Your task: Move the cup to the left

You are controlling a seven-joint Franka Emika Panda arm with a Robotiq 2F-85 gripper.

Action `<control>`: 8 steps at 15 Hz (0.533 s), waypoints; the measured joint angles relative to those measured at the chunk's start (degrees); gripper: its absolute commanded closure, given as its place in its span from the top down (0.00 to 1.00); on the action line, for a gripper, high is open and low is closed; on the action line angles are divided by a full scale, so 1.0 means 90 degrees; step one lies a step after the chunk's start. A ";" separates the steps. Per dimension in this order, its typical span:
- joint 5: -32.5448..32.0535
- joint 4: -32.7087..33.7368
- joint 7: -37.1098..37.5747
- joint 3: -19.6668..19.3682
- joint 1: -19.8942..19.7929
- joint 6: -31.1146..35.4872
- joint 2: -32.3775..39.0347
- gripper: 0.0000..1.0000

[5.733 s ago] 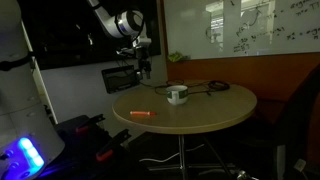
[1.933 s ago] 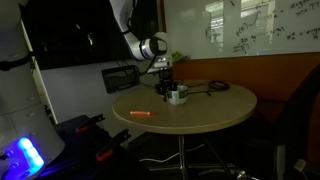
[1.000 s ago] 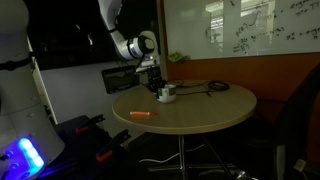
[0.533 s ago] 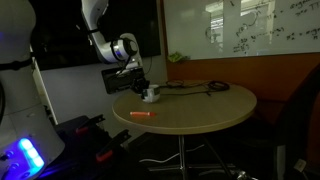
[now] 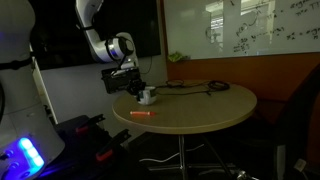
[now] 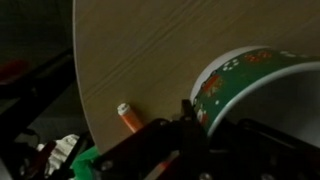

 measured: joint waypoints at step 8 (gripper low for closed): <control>0.0030 -0.0065 -0.0618 0.0110 -0.0370 0.0320 -0.0171 0.71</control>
